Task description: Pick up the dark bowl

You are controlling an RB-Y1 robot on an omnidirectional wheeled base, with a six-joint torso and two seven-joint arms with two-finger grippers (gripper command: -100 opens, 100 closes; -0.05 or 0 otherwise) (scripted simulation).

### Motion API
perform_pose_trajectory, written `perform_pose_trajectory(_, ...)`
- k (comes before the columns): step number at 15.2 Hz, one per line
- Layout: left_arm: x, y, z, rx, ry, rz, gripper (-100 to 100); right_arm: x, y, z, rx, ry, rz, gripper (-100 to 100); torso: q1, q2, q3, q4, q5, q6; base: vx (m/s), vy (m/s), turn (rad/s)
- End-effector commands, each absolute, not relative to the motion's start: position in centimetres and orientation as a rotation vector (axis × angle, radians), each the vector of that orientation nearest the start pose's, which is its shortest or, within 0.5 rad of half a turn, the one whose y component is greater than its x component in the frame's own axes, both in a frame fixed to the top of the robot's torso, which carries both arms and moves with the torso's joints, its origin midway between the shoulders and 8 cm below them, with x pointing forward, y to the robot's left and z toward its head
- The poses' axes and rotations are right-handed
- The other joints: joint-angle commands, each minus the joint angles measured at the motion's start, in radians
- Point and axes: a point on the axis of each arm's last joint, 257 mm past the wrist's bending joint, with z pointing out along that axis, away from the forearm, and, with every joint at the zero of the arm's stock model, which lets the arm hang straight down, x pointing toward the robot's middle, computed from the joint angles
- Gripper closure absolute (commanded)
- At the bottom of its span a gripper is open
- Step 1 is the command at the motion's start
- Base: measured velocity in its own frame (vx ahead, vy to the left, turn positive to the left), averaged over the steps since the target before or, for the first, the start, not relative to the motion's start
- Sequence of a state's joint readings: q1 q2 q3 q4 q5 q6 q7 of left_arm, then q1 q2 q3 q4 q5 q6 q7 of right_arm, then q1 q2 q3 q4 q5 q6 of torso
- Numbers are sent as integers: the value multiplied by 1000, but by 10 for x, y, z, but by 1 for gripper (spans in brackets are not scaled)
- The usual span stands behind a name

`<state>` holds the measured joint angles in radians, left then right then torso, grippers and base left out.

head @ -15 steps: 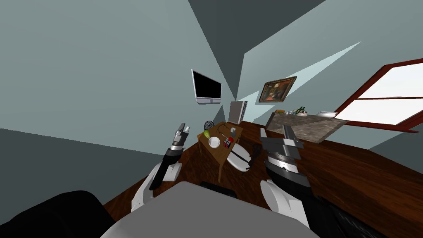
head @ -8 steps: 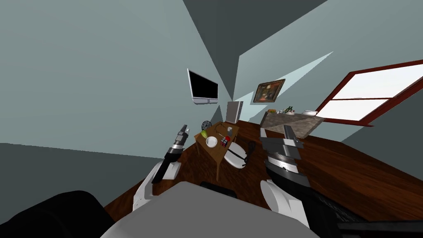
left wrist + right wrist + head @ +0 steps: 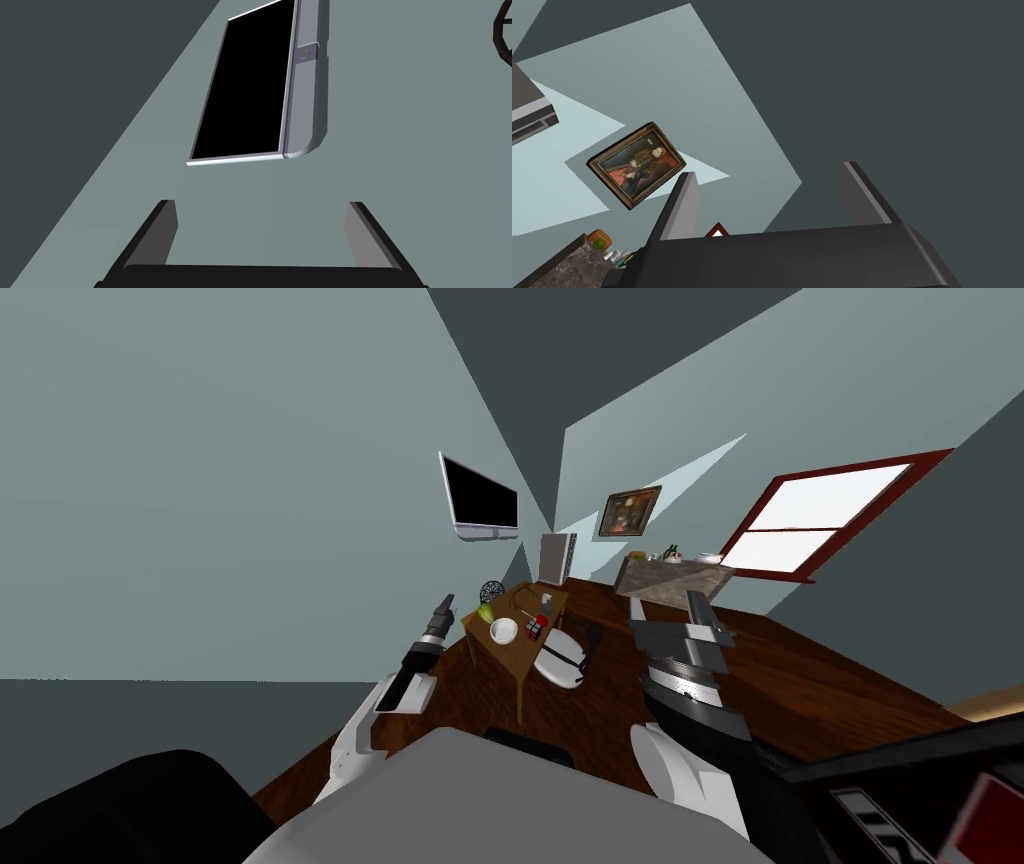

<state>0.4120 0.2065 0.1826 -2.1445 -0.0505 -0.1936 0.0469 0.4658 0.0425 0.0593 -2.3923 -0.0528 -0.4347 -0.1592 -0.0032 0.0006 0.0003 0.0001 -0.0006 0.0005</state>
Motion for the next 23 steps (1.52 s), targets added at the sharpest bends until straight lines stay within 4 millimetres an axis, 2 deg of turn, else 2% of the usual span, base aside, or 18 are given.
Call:
perform_pose_trajectory(1,408,362,-65,-810,985,-990,-100,333,-265,73,714,445,1575,0,0,0,0,0,0,0,-7,-34,-57)
perform_pose_trajectory(2,413,374,-78,-848,1005,-963,-100,333,-265,73,714,445,1575,0,0,0,0,0,0,-1,-4,-42,-134)
perform_pose_trajectory(4,415,376,-83,-867,1017,-952,-100,333,-265,73,714,445,1575,0,0,0,0,0,0,0,-6,-38,-104)
perform_pose_trajectory(5,419,389,-96,-907,1035,-923,-100,333,-265,73,714,445,1575,0,1,0,0,0,0,-1,-6,-46,-113)
perform_pose_trajectory(7,420,391,-102,-927,1047,-912,-100,333,-265,73,714,445,1575,0,0,0,0,0,0,0,-6,-44,-103)
perform_pose_trajectory(8,424,404,-116,-968,1063,-883,-100,333,-265,73,714,445,1575,0,1,0,0,0,0,0,-2,-41,-150)
perform_pose_trajectory(10,424,406,-122,-990,1076,-871,-100,333,-265,73,714,445,1575,0,0,0,0,0,0,0,-2,-37,-109)
perform_pose_trajectory(11,427,419,-136,-1033,1092,-840,-100,333,-265,73,714,445,1575,0,1,0,0,0,0,-1,-2,-48,-152)
perform_pose_trajectory(13,427,422,-142,-1055,1104,-828,-100,333,-265,73,714,445,1575,0,0,0,0,0,0,0,1,-43,-106)
perform_pose_trajectory(14,429,435,-156,-1097,1116,-799,-100,333,-265,73,714,445,1575,0,0,0,0,0,0,-1,3,-50,-144)
perform_pose_trajectory(16,428,437,-163,-1122,1130,-784,-100,333,-265,73,714,445,1575,0,0,0,0,0,0,0,1,-43,-102)
perform_pose_trajectory(17,429,450,-178,-1169,1144,-752,-100,333,-265,73,714,445,1575,0,0,0,0,0,0,-1,-1,-50,-122)
perform_pose_trajectory(19,428,452,-184,-1191,1155,-738,-100,333,-265,73,714,445,1575,0,0,0,0,0,0,0,2,-47,-108)
perform_pose_trajectory(20,427,465,-199,-1238,1166,-707,-100,333,-265,73,714,445,1575,0,0,0,0,0,0,-1,7,-48,-172)
perform_pose_trajectory(22,426,467,-206,-1262,1179,-692,-100,333,-265,73,714,445,1575,0,0,0,0,0,0,0,6,-44,-107)
perform_pose_trajectory(23,424,479,-219,-1303,1185,-665,-100,333,-265,73,714,445,1575,0,0,0,0,0,0,-1,10,-47,-154)
